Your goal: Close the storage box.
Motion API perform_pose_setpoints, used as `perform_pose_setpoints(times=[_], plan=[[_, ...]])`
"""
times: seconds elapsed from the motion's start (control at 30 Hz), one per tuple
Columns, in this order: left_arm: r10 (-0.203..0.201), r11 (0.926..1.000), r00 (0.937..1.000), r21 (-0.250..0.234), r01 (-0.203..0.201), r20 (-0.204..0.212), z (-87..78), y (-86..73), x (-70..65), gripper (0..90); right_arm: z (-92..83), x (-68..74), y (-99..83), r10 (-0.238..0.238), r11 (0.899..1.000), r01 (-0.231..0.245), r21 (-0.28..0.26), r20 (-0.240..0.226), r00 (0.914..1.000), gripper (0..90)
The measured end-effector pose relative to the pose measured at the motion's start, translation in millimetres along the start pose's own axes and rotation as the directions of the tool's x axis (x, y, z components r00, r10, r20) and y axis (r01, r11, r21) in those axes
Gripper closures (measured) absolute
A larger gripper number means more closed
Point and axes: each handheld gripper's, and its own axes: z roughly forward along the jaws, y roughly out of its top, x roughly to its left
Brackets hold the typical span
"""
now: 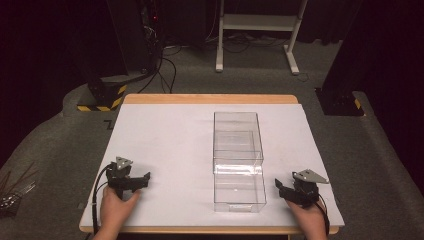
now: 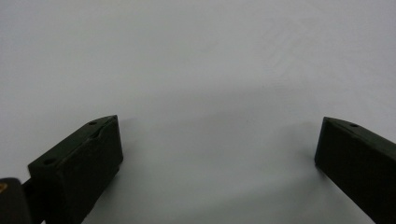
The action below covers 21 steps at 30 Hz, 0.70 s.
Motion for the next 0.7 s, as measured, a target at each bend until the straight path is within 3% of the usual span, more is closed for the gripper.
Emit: perform_pose_setpoints(times=[0.7], plan=[[0.001,1.0000,1.0000,0.000,-0.001,-0.001,0.0,0.0,-0.1,1.2,-2.2,-0.3,-0.6,0.006,1.000,-0.006,-0.020,0.002,1.0000,26.7]])
